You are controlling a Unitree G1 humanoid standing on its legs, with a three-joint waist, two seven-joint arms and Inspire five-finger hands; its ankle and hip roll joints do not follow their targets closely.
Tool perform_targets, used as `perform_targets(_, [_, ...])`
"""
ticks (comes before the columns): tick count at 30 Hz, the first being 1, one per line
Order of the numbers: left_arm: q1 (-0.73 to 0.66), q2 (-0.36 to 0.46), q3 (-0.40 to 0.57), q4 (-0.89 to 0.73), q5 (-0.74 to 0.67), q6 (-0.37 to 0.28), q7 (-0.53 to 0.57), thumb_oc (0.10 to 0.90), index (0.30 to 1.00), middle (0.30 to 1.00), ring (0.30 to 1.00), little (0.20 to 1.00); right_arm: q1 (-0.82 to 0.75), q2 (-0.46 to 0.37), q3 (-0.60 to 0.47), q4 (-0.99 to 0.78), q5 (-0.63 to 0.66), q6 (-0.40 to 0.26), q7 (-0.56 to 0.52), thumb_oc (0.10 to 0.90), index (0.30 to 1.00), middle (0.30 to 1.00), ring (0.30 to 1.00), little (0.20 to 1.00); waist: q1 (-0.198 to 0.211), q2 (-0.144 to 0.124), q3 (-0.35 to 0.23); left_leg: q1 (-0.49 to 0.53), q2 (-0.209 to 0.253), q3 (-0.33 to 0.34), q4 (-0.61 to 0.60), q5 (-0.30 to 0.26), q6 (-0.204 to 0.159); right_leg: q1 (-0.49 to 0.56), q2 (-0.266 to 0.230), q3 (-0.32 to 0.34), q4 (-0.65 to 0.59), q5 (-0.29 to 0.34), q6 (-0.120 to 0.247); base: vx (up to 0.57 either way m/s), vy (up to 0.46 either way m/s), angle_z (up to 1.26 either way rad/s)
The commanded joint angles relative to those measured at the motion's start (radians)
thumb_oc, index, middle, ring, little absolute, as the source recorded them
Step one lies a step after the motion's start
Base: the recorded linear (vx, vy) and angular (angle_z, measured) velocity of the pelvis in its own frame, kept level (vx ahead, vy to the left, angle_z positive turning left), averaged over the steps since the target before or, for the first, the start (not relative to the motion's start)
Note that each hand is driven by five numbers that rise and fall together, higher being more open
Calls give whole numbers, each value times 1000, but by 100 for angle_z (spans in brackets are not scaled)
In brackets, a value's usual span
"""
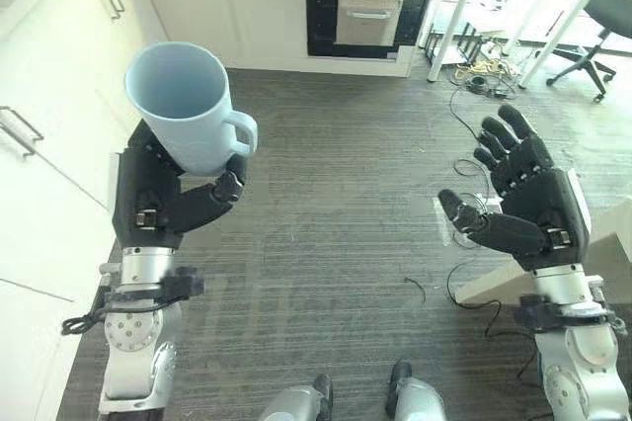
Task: Place the dishes in the dishwasher.
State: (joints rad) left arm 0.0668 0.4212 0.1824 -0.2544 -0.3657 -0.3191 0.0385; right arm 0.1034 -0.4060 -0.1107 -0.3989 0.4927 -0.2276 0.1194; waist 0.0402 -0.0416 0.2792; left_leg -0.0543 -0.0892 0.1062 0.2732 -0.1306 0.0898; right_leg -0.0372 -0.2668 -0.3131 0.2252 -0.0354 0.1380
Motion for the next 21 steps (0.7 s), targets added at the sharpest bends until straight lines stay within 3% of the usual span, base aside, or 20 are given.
perform_targets(1, [-40,61,40,-133,36,-121,35,400,300,300,300,300,-80,-43,-37,-78,52,-81,-7,800,900,900,900,900,-2,21,-86,8,260,66,27,-110,-158,-15,-4,-22,75,-125,42,76,-267,10])
perform_targets(5, [-11,56,59,-134,8,-111,59,400,300,300,300,300,-89,-63,-38,-80,77,-54,4,800,900,900,900,900,-6,33,-99,10,284,65,27,-103,-180,-12,22,-14,75,-147,22,31,-179,-6])
perform_targets(9, [6,46,46,-130,13,-153,83,400,300,300,300,300,-71,-63,-33,-97,88,-59,15,800,900,900,900,900,-36,45,-110,14,297,65,27,-102,-192,-14,51,9,75,-162,2,-6,-155,-10])
perform_targets(10, [-12,1,-23,-119,71,-182,113,400,300,300,300,300,-43,-11,33,-50,29,-54,70,800,900,900,900,900,-39,25,-116,-6,83,37,27,-168,-56,-52,165,91,75,-165,-37,7,-65,-8])
perform_targets(18, [10,1,10,-132,24,-207,94,400,300,300,300,300,-19,-27,-4,-71,65,-70,82,800,900,900,900,900,-40,21,-107,15,107,67,27,-141,-72,-40,181,71,75,-184,-66,58,-155,4])
perform_targets(20, [20,-1,14,-134,-5,-218,85,400,300,300,300,300,-12,-49,-21,-70,82,-78,90,800,900,900,900,900,-36,-3,-88,68,81,90,27,-127,-76,-22,160,74,75,-190,-81,150,-172,9])
perform_targets(21, [25,-4,12,-136,-12,-226,81,400,300,300,300,300,-10,-58,-26,-66,84,-85,92,800,900,900,900,900,-30,-24,-73,82,66,102,55,-76,-90,-13,145,85,75,-190,-92,159,-239,11])
